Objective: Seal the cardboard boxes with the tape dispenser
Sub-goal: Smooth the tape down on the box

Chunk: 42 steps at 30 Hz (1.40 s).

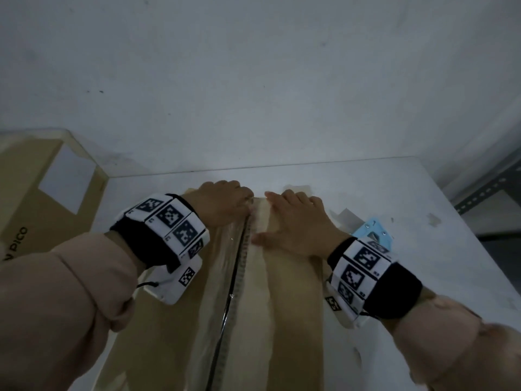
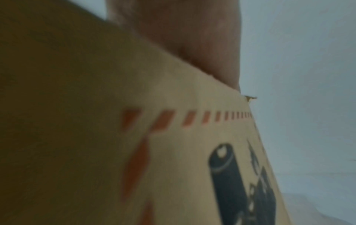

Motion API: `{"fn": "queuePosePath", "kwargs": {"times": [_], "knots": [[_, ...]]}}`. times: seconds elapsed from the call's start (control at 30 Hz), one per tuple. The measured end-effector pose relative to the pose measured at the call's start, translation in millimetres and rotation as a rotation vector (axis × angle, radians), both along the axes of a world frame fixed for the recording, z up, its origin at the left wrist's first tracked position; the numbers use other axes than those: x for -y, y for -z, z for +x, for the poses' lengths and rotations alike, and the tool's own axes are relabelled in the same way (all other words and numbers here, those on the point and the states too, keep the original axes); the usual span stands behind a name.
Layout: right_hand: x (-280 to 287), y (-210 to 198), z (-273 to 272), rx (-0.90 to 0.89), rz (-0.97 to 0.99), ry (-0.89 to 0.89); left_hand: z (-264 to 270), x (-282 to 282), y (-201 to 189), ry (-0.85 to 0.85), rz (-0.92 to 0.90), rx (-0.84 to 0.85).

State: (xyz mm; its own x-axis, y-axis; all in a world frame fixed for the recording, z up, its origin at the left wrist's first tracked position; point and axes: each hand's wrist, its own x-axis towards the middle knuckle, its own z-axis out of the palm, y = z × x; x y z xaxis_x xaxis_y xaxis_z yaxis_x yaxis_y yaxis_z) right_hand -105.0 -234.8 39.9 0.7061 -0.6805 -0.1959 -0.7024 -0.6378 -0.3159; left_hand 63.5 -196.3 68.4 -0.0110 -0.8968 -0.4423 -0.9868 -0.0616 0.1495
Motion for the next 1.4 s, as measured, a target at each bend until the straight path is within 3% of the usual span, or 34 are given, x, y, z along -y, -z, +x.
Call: {"fn": "queuePosePath", "kwargs": {"times": [0.33, 0.4, 0.57, 0.67, 0.9, 1.03, 1.2, 1.4], "knots": [[0, 2, -6, 0.058, 0.011, -0.007, 11, 5, 2, -0.168, 0.017, -0.183], [0, 5, -7, 0.047, -0.005, -0.002, 15, 4, 1, -0.195, 0.020, -0.149], [2, 5, -8, 0.010, -0.051, -0.004, 41, -18, -11, -0.303, 0.107, 0.166], [5, 6, -3, -0.022, -0.102, 0.018, 49, -40, -23, -0.318, 0.124, 0.117], [18, -3, 16, 0.001, -0.285, 0.001, 1, -89, -29, -0.161, 0.215, 0.030], [-9, -5, 11, 0.023, -0.191, -0.181, -31, -117, -12, -0.111, 0.230, -0.012], [-47, 7, -16, -0.159, -0.010, -0.308, -31, -125, -2, -0.142, 0.259, -0.026], [-43, 16, -2, -0.124, -0.183, -0.275, -45, -122, -4, -0.116, 0.274, -0.025]]}}
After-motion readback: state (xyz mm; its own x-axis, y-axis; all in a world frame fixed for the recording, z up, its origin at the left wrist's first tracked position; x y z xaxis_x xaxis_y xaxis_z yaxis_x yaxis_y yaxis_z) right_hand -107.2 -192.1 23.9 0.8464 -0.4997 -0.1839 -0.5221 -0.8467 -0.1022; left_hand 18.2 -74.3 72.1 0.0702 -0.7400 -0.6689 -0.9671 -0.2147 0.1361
